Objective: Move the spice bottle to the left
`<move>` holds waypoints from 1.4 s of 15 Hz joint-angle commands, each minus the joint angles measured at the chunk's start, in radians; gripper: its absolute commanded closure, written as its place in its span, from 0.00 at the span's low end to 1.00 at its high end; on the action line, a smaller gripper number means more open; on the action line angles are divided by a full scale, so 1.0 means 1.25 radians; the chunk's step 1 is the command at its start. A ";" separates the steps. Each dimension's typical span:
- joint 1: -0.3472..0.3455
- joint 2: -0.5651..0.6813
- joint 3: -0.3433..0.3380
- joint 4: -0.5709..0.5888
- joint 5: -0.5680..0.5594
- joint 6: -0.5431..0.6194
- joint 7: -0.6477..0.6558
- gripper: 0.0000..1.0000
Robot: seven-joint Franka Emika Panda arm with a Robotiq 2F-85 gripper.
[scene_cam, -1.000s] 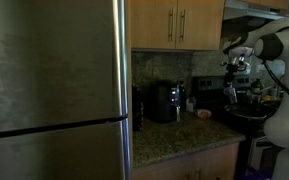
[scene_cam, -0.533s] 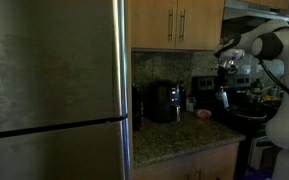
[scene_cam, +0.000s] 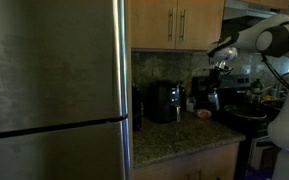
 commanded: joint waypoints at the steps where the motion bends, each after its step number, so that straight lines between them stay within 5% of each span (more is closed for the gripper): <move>1: -0.001 0.005 -0.005 0.005 0.000 -0.003 -0.001 0.67; 11: 0.098 -0.113 0.095 -0.131 0.096 -0.088 -0.231 0.67; 12: 0.102 -0.081 0.098 -0.104 0.069 -0.075 -0.176 0.42; 15: 0.105 -0.100 0.102 -0.111 0.081 -0.081 -0.200 0.42; 16: 0.106 -0.088 0.101 -0.114 0.078 -0.082 -0.199 0.67; 21: 0.178 -0.061 0.176 -0.128 0.177 -0.090 -0.294 0.67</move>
